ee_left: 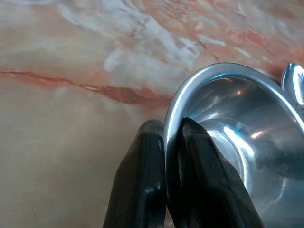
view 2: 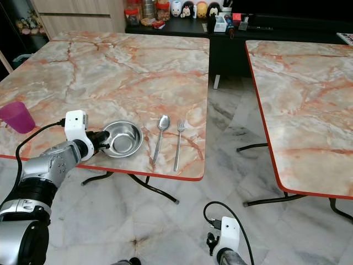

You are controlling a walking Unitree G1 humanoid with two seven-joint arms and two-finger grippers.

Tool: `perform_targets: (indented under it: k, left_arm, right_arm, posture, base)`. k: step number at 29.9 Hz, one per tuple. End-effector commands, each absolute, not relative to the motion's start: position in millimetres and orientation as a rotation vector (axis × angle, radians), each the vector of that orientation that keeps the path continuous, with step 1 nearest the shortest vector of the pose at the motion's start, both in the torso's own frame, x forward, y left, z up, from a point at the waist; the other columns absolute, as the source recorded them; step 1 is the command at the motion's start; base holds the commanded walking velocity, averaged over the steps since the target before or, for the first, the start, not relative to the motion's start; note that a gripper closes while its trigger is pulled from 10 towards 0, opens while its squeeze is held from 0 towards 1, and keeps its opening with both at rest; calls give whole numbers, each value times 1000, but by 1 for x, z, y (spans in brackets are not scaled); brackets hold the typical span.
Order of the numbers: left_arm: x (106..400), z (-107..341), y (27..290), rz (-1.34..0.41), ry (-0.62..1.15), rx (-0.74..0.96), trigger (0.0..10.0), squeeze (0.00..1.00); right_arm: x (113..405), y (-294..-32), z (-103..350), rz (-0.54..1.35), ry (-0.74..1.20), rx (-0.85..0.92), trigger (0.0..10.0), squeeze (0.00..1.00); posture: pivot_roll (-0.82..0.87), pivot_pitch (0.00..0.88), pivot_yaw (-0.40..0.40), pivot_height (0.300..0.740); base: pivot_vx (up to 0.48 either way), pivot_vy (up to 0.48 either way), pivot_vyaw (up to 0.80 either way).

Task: Setting the table

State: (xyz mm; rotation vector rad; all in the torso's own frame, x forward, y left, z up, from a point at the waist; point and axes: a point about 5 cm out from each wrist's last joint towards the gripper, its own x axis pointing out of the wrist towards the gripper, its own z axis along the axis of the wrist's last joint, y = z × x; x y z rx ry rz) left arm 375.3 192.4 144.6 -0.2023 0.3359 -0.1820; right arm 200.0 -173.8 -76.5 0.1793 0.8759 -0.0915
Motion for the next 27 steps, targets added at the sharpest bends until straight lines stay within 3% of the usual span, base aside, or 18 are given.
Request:
perform_targets:
  k: [1,5,7,10,12,15,16,19,20,21,27]
  left_arm:
    - [372,140,198,-161,358,-177,0,0]
    - [374,150,208,-77,261,-188,0,0]
    - [376,164,217,-16,168,-275,0,0]
    - [375,202,226,-7,-44,-220,0,0]
    - [370,231,232,8,-185,-228,2157,0]
    - [370,234,234,16,-200,-228,2157,0]
    - [366,251,247,83,-272,-190,10000,0]
    - [345,289,292,337,-418,32,10000,0]
    - [345,289,292,337,-418,32,10000,0]
    - [337,293,311,437,-419,106,10000,0]
    - [303,290,367,786,-382,308,10000,0]
  right_arm:
    - [198,-174,-78,-94,887,181,10000,0]
    - [198,-175,-78,-94,886,181,10000,0]
    - [198,-175,-77,-94,886,179,10000,0]
    - [199,-175,-77,-89,886,174,10000,0]
    - [199,-175,-77,-88,885,174,10000,0]
    - [199,-175,-77,-88,885,174,10000,0]
    - [200,-174,-76,-87,883,175,10000,0]
    - [203,-171,-75,-83,877,175,10000,0]
    - [203,-171,-75,-83,877,175,10000,0]
    - [204,-171,-75,-86,874,174,10000,0]
    - [202,-172,-76,-94,874,176,10000,0]
  posture:
    - [76,98,20,740]
    - [83,101,14,740]
    - [89,104,10,740]
    - [99,110,3,740]
    - [104,108,1,740]
    - [104,108,1,740]
    - [114,113,0,740]
    - [120,117,4,740]
    - [120,117,4,740]
    - [119,116,6,740]
    - [122,114,10,740]
  base:
    - [0,0,0]
    - [0,0,0]
    - [0,0,0]
    - [0,0,0]
    - [0,0,0]
    - [0,0,0]
    - [0,0,0]
    - [0,0,0]
    - [0,0,0]
    - [0,0,0]
    - [0,0,0]
